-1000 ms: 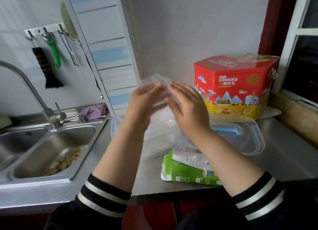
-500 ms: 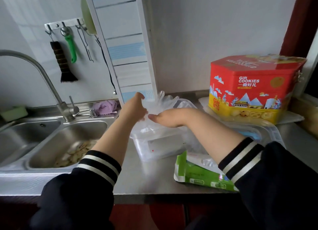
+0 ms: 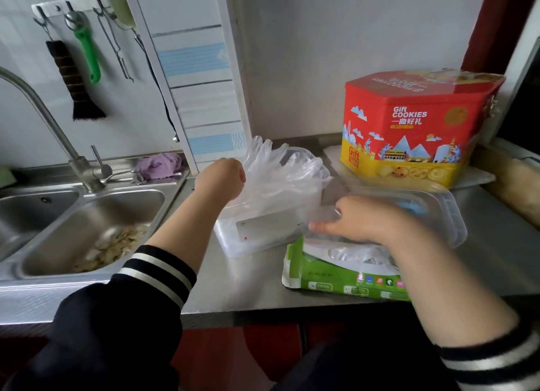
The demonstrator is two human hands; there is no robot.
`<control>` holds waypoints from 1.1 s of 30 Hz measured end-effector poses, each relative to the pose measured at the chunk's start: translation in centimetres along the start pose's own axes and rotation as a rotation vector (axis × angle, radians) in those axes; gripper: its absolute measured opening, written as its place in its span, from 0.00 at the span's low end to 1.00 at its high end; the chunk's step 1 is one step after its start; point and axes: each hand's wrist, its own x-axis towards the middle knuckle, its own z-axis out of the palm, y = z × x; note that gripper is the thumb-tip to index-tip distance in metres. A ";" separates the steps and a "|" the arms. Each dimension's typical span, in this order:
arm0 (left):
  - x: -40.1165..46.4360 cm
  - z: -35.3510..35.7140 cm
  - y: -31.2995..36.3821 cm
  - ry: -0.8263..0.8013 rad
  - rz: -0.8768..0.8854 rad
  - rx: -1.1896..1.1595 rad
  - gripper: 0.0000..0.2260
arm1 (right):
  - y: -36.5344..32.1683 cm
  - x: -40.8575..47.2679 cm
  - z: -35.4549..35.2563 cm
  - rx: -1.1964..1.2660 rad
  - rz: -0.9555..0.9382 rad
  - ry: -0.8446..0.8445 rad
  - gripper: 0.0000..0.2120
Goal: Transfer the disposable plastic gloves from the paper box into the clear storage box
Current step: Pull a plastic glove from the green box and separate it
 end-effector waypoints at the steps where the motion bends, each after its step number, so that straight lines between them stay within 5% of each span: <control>1: -0.1 0.0 0.1 0.003 -0.009 0.011 0.05 | 0.2 0.5 1.3 0.067 0.007 0.000 0.33; 3: -0.3 -0.1 0.3 -0.006 -0.016 0.027 0.06 | 0.7 1.8 3.4 0.226 0.002 0.077 0.28; 5: -0.3 -0.3 0.2 -0.033 -0.005 0.060 0.15 | 1.4 2.4 4.1 0.364 -0.022 0.191 0.12; 7: -0.3 -0.6 0.2 -0.045 0.020 0.107 0.23 | 2.1 2.2 3.0 0.512 -0.062 0.270 0.07; 10: -0.5 -1.2 0.3 -0.027 0.039 0.171 0.27 | 3.1 1.4 0.6 0.611 -0.099 0.306 0.11; 16: -2.0 -2.4 1.8 0.288 0.090 0.165 0.17 | 2.1 0.9 1.8 0.222 -0.156 -0.158 0.31; 20: -2.7 -3.0 2.3 0.440 0.140 0.076 0.13 | 2.0 2.2 3.4 0.287 -0.145 -0.027 0.01; 28: -4.5 -4.2 2.9 0.614 0.278 -0.204 0.12 | 4.0 -0.5 -1.0 0.537 -0.155 0.287 0.19; 33: -7.2 -6.9 6.6 0.275 0.500 -0.619 0.23 | 4.1 -3.1 -4.7 0.677 -0.273 0.461 0.24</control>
